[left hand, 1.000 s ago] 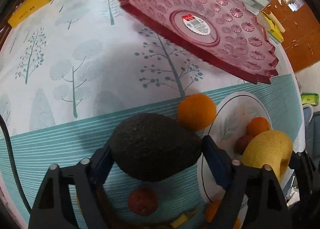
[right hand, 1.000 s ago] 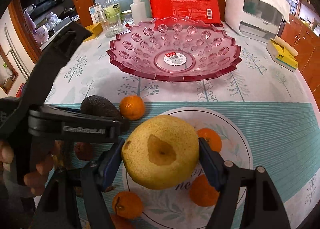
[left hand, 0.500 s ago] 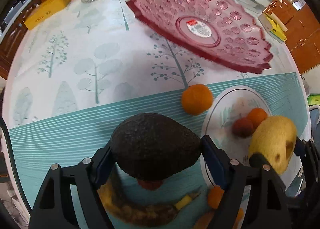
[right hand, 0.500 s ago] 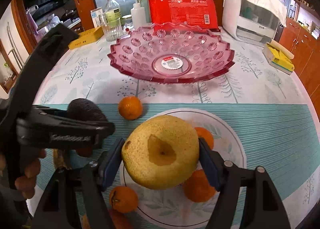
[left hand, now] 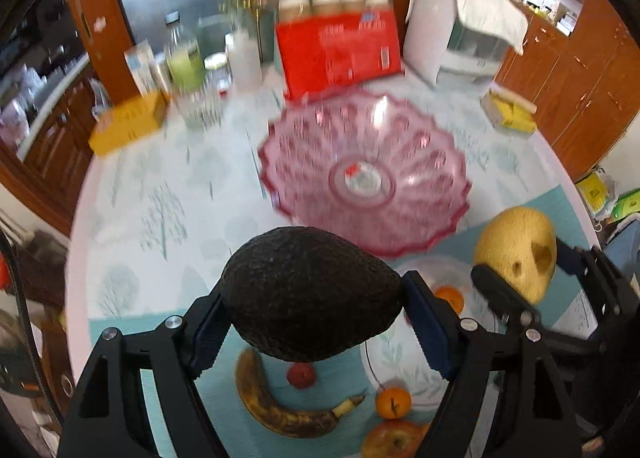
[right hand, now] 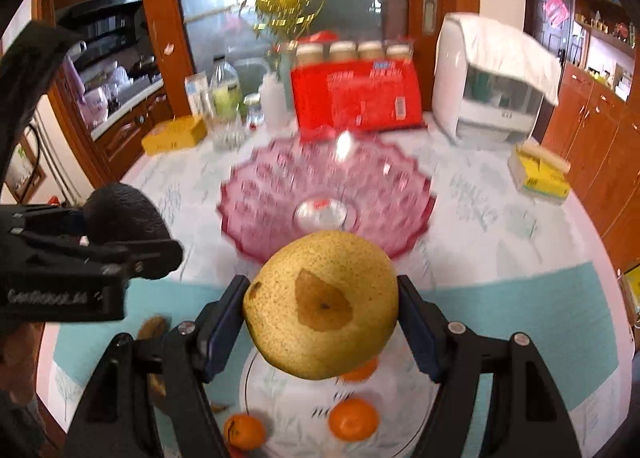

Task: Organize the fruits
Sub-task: 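Carry the pear and avocado into the pink glass bowl with both grippers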

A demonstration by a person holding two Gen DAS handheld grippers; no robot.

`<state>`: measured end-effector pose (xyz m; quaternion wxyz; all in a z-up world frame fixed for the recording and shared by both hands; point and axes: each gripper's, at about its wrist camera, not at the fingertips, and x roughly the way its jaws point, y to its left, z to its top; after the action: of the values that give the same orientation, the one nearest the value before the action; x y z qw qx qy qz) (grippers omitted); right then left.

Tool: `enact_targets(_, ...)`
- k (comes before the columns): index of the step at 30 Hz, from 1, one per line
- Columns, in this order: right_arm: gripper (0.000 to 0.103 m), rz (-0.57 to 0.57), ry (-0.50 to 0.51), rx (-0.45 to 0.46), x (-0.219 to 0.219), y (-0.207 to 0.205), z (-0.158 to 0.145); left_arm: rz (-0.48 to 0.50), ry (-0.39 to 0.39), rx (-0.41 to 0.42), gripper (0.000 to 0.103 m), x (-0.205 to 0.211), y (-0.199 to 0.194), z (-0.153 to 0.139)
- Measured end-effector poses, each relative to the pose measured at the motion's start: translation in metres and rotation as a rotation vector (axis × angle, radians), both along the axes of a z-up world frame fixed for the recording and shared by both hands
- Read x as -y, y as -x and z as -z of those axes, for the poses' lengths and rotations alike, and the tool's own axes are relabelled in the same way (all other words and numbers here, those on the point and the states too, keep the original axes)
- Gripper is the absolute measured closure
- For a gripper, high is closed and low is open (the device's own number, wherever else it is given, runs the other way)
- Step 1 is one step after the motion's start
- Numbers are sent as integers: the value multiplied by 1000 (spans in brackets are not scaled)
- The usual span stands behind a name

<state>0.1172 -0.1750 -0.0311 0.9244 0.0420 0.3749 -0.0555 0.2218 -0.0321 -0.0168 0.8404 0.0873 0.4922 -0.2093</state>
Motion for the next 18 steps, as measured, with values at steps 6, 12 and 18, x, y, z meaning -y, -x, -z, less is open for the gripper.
enact_targets(6,30,21,-2,49,28,-29,-34,-4,-27,81,24,13,-22,-33)
enact_targets(12,30,57,-8,13,60,-71,-33,-10,-22,105,24,32,-56,-34)
enact_targets(18,30,59,-10,-82,66,-108,7,12,-62,73,24,57,-93,11)
